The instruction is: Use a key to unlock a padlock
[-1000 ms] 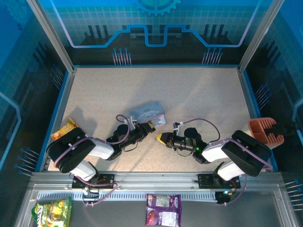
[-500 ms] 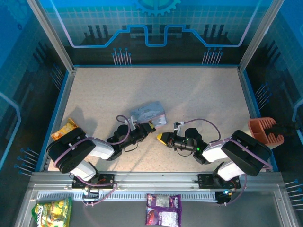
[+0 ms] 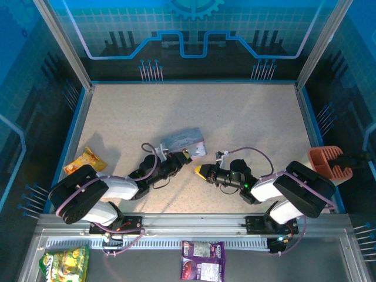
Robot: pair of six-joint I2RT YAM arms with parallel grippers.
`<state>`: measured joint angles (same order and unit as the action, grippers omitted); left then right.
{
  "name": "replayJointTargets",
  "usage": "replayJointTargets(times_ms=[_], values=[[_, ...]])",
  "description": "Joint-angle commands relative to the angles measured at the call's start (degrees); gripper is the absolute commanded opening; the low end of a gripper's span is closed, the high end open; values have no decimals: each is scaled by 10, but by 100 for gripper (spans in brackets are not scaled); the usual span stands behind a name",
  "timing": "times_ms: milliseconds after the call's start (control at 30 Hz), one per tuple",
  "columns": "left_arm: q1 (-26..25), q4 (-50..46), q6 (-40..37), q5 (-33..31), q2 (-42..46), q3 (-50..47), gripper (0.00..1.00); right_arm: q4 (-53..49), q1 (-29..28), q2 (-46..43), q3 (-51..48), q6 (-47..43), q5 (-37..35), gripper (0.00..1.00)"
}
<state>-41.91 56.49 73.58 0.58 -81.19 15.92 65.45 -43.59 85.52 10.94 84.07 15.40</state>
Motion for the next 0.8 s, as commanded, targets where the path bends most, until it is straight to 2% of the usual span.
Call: replayJointTargets(times_ms=[0, 267, 533, 767], values=[[-6, 6, 0, -10, 36, 14, 2, 12, -5, 4, 5, 5, -9, 0], [-8, 24, 4, -8, 24, 16, 2, 8, -21, -19, 13, 8, -16, 0], [-8, 49, 13, -6, -2, 20, 2, -56, -34, -72, -3, -14, -39, 0], [-13, 47, 24, -4, 2, 25, 2, -70, -37, -73, -1, -18, -48, 0]])
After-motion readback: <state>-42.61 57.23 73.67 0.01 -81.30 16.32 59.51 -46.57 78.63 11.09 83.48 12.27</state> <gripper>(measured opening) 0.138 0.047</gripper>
